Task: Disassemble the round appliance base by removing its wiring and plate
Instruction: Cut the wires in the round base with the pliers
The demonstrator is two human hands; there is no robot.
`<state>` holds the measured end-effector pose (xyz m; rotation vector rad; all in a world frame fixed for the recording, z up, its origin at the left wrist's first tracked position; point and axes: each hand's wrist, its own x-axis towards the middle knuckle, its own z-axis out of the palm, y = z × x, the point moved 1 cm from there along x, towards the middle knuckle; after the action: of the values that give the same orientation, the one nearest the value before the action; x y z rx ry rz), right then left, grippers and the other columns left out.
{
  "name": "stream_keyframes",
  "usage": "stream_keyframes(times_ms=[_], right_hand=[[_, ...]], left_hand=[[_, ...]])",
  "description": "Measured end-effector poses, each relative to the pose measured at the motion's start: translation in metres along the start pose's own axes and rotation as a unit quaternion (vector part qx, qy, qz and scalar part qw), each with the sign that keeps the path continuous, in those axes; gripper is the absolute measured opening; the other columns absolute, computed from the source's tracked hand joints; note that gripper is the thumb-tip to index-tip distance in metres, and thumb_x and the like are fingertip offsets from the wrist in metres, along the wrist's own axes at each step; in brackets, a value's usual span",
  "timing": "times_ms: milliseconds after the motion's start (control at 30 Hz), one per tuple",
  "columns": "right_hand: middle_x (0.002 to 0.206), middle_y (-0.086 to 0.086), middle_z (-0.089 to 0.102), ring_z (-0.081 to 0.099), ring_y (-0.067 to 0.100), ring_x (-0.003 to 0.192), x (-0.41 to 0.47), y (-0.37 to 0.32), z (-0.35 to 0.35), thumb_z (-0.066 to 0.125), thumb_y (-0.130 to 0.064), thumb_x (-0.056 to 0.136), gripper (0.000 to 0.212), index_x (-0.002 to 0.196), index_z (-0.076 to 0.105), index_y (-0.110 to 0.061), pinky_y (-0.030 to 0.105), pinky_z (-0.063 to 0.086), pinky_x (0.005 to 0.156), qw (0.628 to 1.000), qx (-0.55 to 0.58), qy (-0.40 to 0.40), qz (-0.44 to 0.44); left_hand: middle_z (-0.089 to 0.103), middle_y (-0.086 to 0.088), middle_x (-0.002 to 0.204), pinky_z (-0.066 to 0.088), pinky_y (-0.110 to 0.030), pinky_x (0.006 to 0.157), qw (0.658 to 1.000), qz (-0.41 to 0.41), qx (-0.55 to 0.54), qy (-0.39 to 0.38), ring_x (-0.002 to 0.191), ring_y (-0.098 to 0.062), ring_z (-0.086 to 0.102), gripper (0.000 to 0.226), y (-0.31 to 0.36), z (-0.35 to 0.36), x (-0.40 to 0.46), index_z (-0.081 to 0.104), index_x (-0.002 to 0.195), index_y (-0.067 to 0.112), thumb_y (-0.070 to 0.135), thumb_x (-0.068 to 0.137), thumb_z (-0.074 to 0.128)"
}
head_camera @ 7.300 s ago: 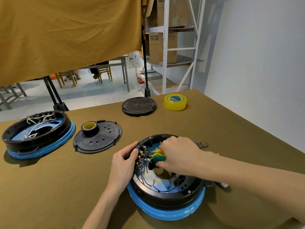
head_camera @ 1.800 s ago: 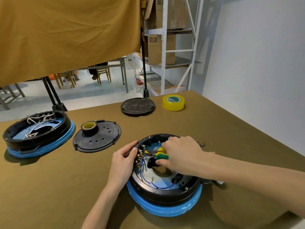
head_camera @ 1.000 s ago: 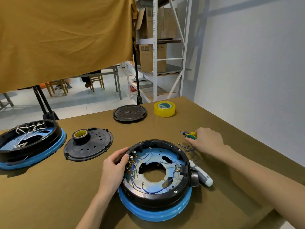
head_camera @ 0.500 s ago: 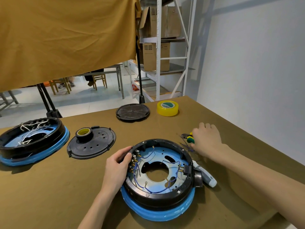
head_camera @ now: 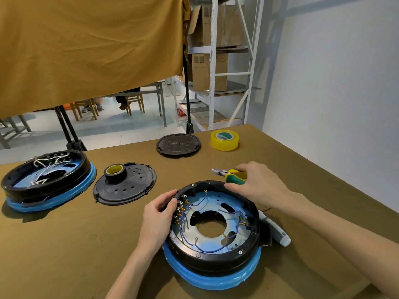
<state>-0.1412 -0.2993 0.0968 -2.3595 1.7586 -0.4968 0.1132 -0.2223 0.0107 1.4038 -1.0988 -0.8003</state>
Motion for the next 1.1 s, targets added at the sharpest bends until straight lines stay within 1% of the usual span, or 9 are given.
stream_keyframes(times_ms=[67,200,333,500,700,867,967,1033,1100], right_hand=[[0.111,-0.002,0.059,0.060,0.020,0.096,-0.007,-0.017,-0.003,0.066,-0.072,0.081,0.065,0.130,0.063,-0.029,0.038,0.053,0.078,0.999,-0.004,-0.004,-0.031],[0.106,-0.002,0.059,0.060,0.019,0.094,-0.022,-0.044,0.003,0.065,-0.072,0.082,0.064,0.126,0.065,-0.026,0.039,0.054,0.081,0.995,-0.030,-0.046,-0.084],[0.114,0.000,0.060,0.059,0.021,0.101,-0.035,-0.053,0.020,0.061,-0.071,0.085,0.070,0.139,0.056,-0.025,0.037,0.048,0.085,0.989,-0.076,-0.044,-0.119],[0.124,0.001,0.058,0.055,0.023,0.115,-0.042,-0.048,0.029,0.058,-0.070,0.088,0.072,0.143,0.051,-0.025,0.038,0.042,0.095,0.985,-0.097,-0.056,-0.128],[0.113,0.001,0.056,0.054,0.024,0.105,-0.049,-0.052,0.039,0.055,-0.072,0.087,0.064,0.130,0.058,-0.024,0.040,0.043,0.092,0.983,-0.112,-0.064,-0.127],[0.111,-0.003,0.058,0.057,0.020,0.104,-0.044,-0.054,0.031,0.060,-0.072,0.084,0.063,0.129,0.062,-0.029,0.036,0.046,0.085,0.990,-0.053,-0.079,-0.105],[0.116,-0.005,0.062,0.059,0.018,0.106,-0.040,-0.057,0.025,0.063,-0.072,0.082,0.063,0.129,0.065,-0.028,0.034,0.047,0.080,0.990,-0.019,-0.098,-0.096],[0.115,-0.004,0.067,0.061,0.017,0.103,-0.037,-0.063,0.022,0.065,-0.070,0.082,0.062,0.124,0.068,-0.024,0.036,0.053,0.081,0.988,-0.024,-0.116,-0.101],[0.117,-0.001,0.069,0.062,0.019,0.105,-0.034,-0.068,0.019,0.067,-0.069,0.082,0.063,0.122,0.069,-0.021,0.040,0.056,0.086,0.984,-0.045,-0.133,-0.105]], left_hand=[[0.074,0.012,0.115,0.055,-0.015,0.076,1.000,0.001,-0.001,0.000,0.104,-0.001,0.069,0.028,0.000,0.000,0.000,0.072,0.126,0.027,0.017,0.103,0.060],[0.072,0.013,0.118,0.054,-0.012,0.076,1.000,0.003,0.006,-0.002,0.108,0.001,0.066,0.029,0.001,-0.001,0.000,0.071,0.128,0.026,0.018,0.103,0.059],[0.071,0.018,0.114,0.053,-0.010,0.076,1.000,0.006,-0.001,0.004,0.104,0.009,0.065,0.028,0.002,0.000,-0.001,0.071,0.126,0.028,0.017,0.103,0.058],[0.071,0.009,0.121,0.055,-0.033,0.098,1.000,-0.002,-0.006,0.008,0.115,-0.007,0.064,0.030,0.004,0.001,-0.002,0.070,0.129,0.024,0.017,0.106,0.053],[0.070,0.022,0.111,0.052,-0.008,0.076,1.000,-0.001,0.000,0.010,0.103,0.010,0.064,0.028,0.005,0.002,-0.003,0.071,0.120,0.032,0.016,0.105,0.054],[0.070,0.017,0.116,0.052,-0.012,0.083,1.000,0.001,0.002,0.007,0.110,0.002,0.064,0.029,0.005,0.001,-0.002,0.071,0.125,0.028,0.015,0.105,0.053],[0.071,0.015,0.116,0.051,-0.009,0.079,1.000,0.001,0.002,0.012,0.106,0.007,0.065,0.030,0.004,0.001,-0.001,0.071,0.127,0.023,0.013,0.105,0.053],[0.071,0.014,0.117,0.051,-0.008,0.078,1.000,-0.001,0.005,0.012,0.105,0.008,0.065,0.030,0.003,0.001,-0.001,0.071,0.128,0.023,0.014,0.105,0.053],[0.071,0.012,0.121,0.053,-0.015,0.087,1.000,0.000,0.007,0.014,0.111,0.002,0.065,0.030,0.004,0.001,-0.001,0.070,0.129,0.024,0.016,0.105,0.053]])
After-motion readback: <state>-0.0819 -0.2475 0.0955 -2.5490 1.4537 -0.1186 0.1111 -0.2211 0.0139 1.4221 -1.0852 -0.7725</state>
